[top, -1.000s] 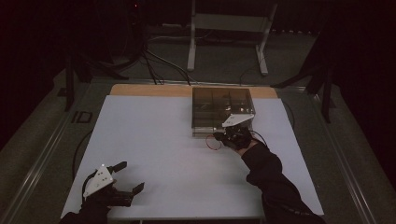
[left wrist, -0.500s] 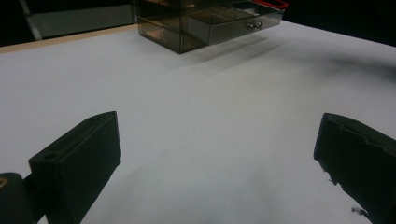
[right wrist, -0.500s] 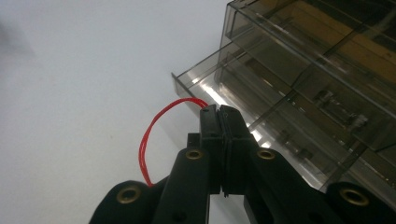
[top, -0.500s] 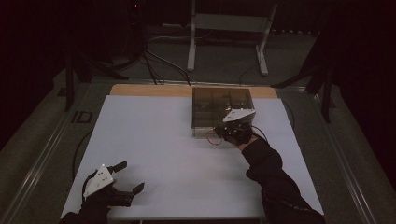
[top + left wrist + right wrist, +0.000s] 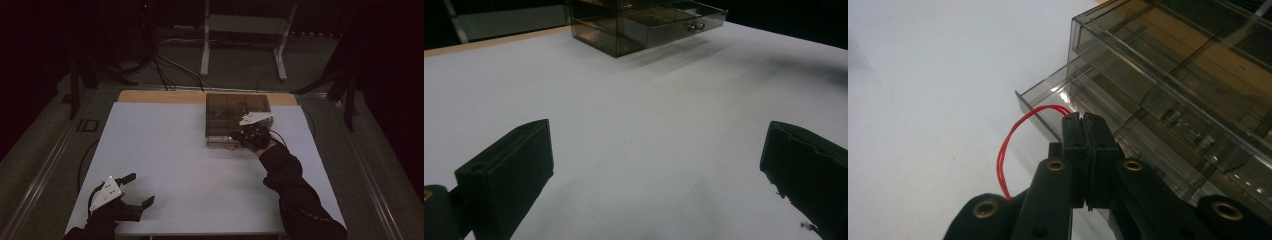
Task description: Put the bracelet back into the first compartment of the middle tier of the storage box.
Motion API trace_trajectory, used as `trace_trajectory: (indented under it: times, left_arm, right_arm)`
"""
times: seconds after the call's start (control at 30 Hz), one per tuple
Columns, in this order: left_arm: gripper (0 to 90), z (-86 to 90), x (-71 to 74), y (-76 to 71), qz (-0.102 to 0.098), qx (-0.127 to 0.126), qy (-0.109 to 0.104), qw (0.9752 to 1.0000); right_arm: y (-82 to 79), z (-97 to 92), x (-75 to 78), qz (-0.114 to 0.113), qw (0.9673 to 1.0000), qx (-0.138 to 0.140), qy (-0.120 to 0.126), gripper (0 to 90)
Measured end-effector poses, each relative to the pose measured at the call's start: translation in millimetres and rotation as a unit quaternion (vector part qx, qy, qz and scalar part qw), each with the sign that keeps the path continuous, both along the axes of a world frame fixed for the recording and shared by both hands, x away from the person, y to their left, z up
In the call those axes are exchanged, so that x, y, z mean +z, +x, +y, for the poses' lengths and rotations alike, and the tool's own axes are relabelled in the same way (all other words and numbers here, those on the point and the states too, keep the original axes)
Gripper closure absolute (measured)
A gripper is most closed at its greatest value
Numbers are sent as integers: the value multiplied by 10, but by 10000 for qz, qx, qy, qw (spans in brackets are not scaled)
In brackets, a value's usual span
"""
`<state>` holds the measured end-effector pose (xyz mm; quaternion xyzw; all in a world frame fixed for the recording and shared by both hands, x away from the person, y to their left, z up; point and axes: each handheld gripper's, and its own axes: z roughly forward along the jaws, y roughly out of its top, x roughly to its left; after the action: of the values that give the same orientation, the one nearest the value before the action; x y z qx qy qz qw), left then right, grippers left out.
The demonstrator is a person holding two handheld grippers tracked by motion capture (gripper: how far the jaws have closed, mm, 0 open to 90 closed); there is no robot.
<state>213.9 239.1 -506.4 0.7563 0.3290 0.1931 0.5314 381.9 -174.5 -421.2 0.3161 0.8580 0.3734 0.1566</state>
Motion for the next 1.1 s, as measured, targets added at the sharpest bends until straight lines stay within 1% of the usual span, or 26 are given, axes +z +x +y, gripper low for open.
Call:
trace_trajectory:
  times: [0.23,0.37,0.57,0.63,1.1]
  left_arm:
    - [22,2,1,0,-4,2,-6,10000]
    - [22,3,2,0,-5,3,1,10000]
    - [22,1,0,2,6,1,-13,10000]
    - [22,2,-2,1,15,0,-9,10000]
    - [22,5,-3,2,14,11,-20,10000]
  right_arm:
    - [56,-2,7,-40,10000,-75,24,900]
    - [94,-5,8,-23,9999,-156,65,900]
    - [145,15,6,-62,9997,-225,60,900]
    - [162,22,0,-59,9996,-271,111,900]
    - [290,112,-49,-19,9993,-352,128,900]
